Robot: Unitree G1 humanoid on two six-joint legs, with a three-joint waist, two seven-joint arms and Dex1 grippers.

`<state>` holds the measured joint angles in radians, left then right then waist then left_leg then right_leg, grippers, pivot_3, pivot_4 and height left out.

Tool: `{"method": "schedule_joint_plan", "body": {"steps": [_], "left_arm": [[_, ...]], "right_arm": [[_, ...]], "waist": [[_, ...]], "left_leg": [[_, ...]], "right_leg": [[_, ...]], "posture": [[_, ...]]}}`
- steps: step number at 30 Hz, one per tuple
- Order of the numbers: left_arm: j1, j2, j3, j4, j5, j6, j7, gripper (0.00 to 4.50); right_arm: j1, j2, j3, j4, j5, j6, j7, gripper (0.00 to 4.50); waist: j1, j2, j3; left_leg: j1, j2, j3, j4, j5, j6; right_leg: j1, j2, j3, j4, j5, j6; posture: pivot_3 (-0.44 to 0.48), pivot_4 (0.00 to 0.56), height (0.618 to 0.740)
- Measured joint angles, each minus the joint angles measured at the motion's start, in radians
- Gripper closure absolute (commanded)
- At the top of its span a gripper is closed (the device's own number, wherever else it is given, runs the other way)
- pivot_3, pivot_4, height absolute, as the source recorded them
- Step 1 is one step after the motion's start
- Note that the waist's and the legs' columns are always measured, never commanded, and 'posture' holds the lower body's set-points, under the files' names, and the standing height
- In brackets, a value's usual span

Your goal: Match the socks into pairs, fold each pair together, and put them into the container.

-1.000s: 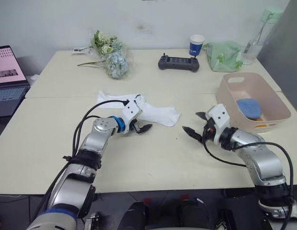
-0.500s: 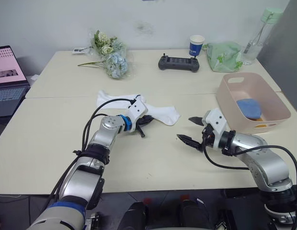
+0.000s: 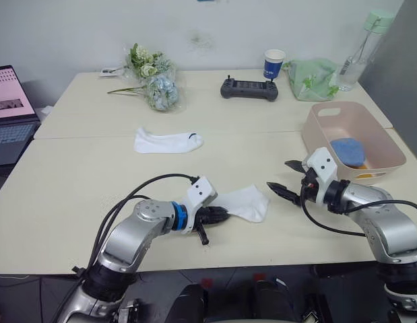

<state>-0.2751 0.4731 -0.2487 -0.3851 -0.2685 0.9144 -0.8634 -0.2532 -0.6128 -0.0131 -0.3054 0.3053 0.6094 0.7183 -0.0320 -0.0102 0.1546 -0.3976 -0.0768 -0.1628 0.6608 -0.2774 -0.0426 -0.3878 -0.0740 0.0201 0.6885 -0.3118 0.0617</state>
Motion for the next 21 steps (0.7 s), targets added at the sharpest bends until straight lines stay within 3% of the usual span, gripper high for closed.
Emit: {"method": "schedule_joint_plan", "body": {"steps": [5, 10, 15, 19, 21], "left_arm": [[0.04, 0.068, 0.042, -0.021, -0.068, 0.022, -0.017, 1.58], [0.077, 0.175, 0.223, -0.035, -0.162, 0.012, -0.055, 0.04], [0.094, 0.181, 0.323, 0.05, -0.168, -0.098, -0.027, 0.04], [0.09, 0.133, 0.32, 0.17, -0.131, -0.192, 0.024, 0.04], [0.079, 0.105, 0.288, 0.226, -0.103, -0.236, 0.042, 0.0]], "right_arm": [[0.011, -0.005, 0.034, 0.05, -0.02, -0.04, 0.021, 0.0], [0.02, 0.002, 0.056, 0.059, -0.029, -0.052, 0.024, 0.0], [0.023, 0.046, 0.096, 0.055, -0.03, -0.013, 0.003, 0.0], [0.03, 0.045, 0.119, 0.057, -0.046, 0.01, -0.007, 0.0], [0.035, 0.041, 0.128, 0.073, -0.053, 0.006, -0.003, 0.42]], "waist": [[0.0, 0.0, 0.0], [0.0, 0.0, 0.0], [0.001, 0.0, 0.0], [0.004, 0.0, 0.0], [0.005, 0.0, 0.0]], "left_leg": [[0.0, 0.0, 0.0, 0.0, 0.0, 0.0], [0.0, 0.001, 0.0, -0.001, 0.0, 0.0], [0.0, 0.0, 0.0, -0.001, 0.0, 0.0], [0.0, 0.0, 0.0, 0.0, 0.0, 0.0], [0.0, 0.0, 0.0, 0.0, 0.0, 0.0]], "right_leg": [[0.0, 0.0, 0.0, 0.0, 0.0, 0.0], [0.0, 0.0, 0.0, -0.001, 0.0, 0.0], [0.001, 0.0, 0.0, -0.002, 0.0, 0.0], [0.001, -0.001, 0.0, -0.004, 0.0, 0.0], [0.001, -0.001, -0.001, -0.004, 0.0, 0.0]], "posture": [[0.0, 0.15, 0.74], [0.0, 0.15, 0.74], [0.0, 0.15, 0.74], [0.0, 0.15, 0.74], [0.0, 0.15, 0.74]]}}
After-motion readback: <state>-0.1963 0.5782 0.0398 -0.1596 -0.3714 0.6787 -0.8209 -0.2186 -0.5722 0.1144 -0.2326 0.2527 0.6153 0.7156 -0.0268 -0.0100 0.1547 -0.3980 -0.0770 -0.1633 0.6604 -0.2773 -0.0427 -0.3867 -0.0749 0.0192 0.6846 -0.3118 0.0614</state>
